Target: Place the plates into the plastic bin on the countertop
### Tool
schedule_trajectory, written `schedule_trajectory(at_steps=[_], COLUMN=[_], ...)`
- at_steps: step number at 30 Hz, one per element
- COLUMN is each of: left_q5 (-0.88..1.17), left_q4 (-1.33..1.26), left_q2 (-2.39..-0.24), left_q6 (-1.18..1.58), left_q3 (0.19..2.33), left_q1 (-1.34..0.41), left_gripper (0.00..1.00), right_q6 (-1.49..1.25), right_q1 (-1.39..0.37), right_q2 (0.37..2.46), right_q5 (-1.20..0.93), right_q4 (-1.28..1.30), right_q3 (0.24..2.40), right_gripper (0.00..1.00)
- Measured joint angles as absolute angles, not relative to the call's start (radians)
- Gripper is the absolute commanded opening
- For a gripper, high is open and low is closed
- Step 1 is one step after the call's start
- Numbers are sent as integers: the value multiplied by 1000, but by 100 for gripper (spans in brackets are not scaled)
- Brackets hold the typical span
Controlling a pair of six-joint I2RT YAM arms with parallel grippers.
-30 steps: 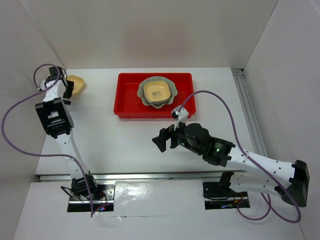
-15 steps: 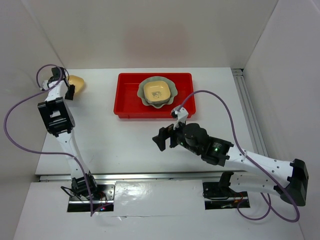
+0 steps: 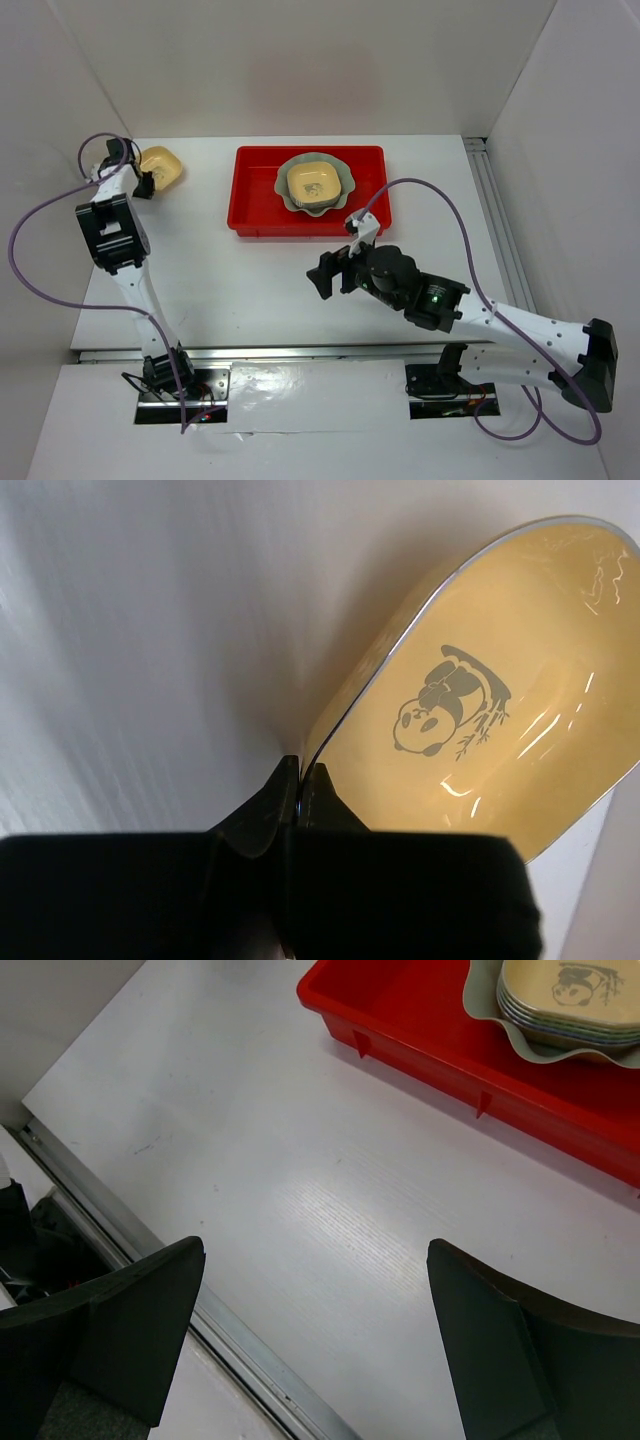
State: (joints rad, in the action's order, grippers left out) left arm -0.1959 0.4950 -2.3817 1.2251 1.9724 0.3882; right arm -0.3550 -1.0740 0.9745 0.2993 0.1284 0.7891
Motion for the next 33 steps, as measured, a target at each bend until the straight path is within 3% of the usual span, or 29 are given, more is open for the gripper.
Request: schedule_trajectory(at_steps=[11,23,33], left_q5=[-268,-345,-199], left_q4=[609,618,662], left_q2=[-2232,-1726,-1872], left_q6=[985,861,860], left_q3=[1980,1927,1914], left_q1=[116,-4,-198], left_gripper=[0,0,0], right_q6=[-383,-396,-419], right_q1=[-1094,-1104,-1104], right_q2=[930,912,899], right_q5=[308,555,668], right_q4=[146,276,339], right_q3=[825,878,976], right_gripper=[98,99,99])
